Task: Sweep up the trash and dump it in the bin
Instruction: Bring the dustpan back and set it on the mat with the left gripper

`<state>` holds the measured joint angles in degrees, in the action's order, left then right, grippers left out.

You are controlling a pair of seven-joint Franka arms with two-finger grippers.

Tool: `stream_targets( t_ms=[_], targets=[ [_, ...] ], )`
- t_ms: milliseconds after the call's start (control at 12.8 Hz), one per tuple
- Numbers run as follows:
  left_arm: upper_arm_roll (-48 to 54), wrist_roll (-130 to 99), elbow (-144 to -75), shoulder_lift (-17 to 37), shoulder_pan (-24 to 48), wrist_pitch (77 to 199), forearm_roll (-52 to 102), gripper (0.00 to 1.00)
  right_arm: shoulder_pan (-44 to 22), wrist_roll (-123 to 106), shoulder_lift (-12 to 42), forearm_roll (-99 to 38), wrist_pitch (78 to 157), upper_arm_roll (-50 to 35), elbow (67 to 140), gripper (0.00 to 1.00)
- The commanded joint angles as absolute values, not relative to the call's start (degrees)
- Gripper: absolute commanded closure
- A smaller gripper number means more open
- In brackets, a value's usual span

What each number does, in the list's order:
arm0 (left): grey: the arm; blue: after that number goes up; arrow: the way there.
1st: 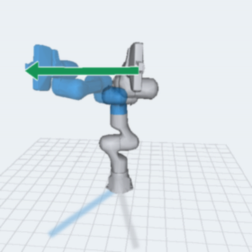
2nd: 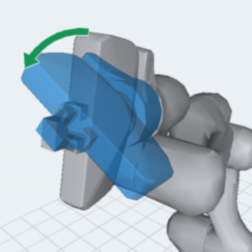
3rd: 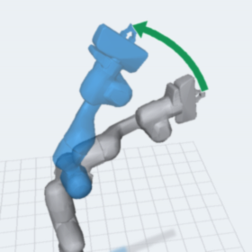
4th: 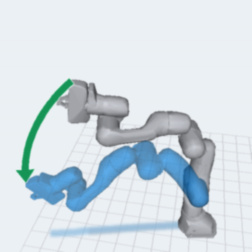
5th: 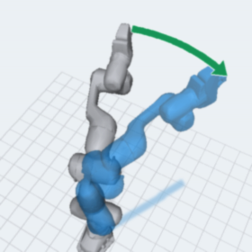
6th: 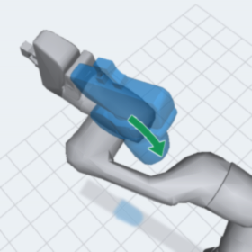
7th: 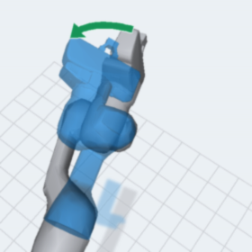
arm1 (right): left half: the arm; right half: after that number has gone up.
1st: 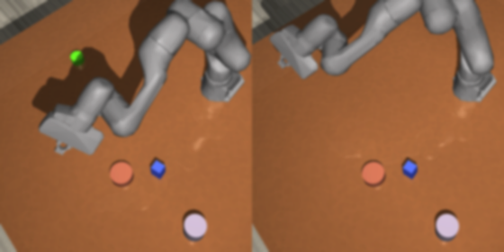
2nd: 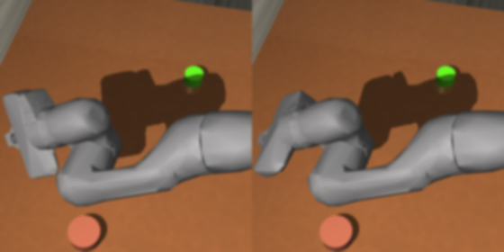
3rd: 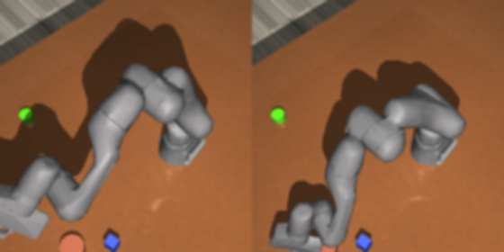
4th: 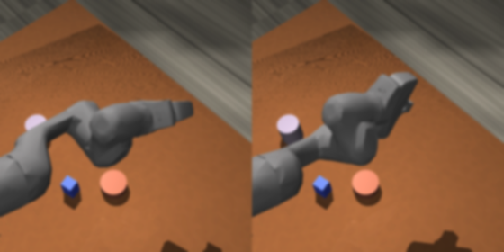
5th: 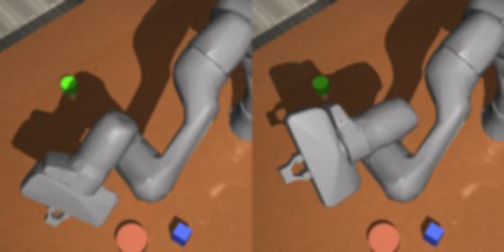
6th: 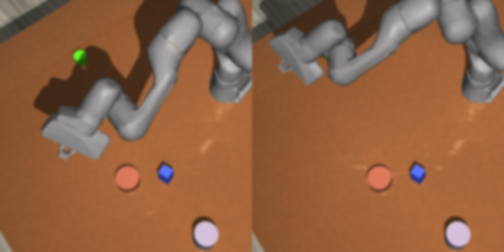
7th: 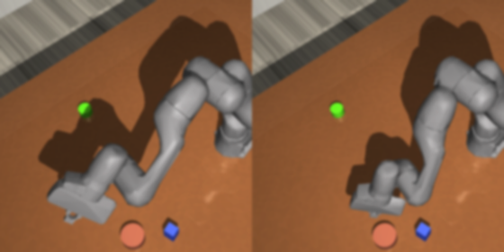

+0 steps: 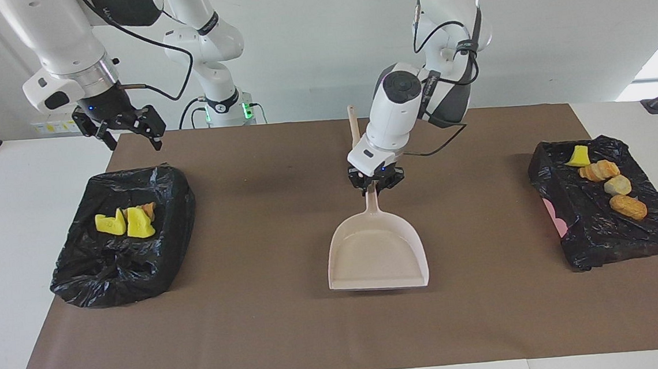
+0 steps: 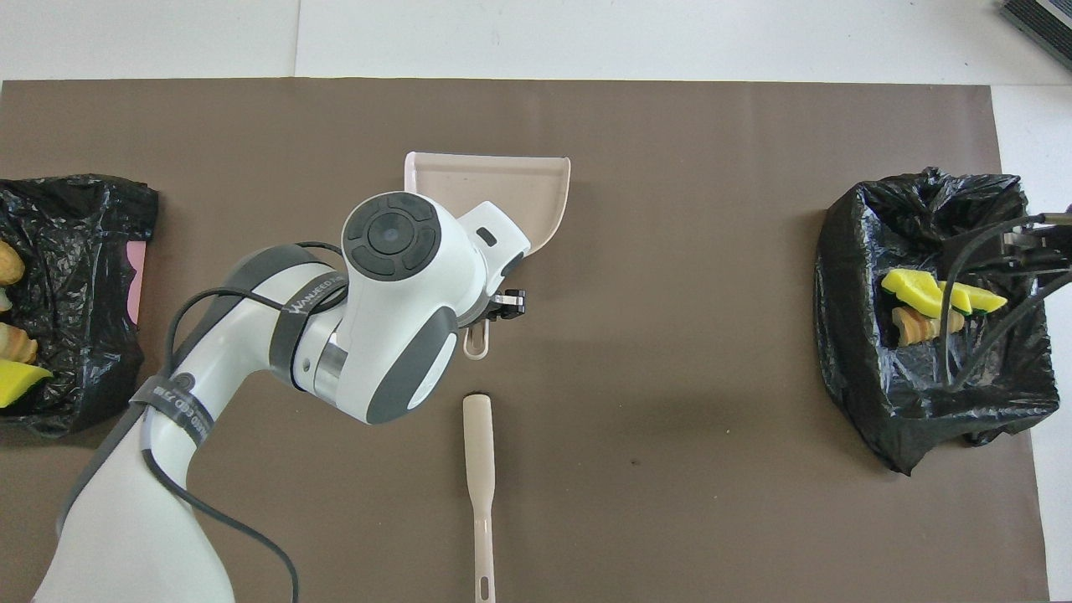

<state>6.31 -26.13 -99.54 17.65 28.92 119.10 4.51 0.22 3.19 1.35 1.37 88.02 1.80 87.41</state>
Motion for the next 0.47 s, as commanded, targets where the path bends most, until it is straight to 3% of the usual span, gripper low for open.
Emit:
stream_targets(
  t_ms=[0,390],
  targets=[
    [5.1,-27.4,-98.6,18.5,30.4,119.3,5.4,1.0,0.5,4.2,0.7,1.0,87.6,1.3,87.7,0.0],
    [5.2,-26.6,-101.8,18.5,31.5,123.9,5.4,1.0,0.5,4.0,0.7,1.0,87.7,1.3,87.6,0.0]
  ],
)
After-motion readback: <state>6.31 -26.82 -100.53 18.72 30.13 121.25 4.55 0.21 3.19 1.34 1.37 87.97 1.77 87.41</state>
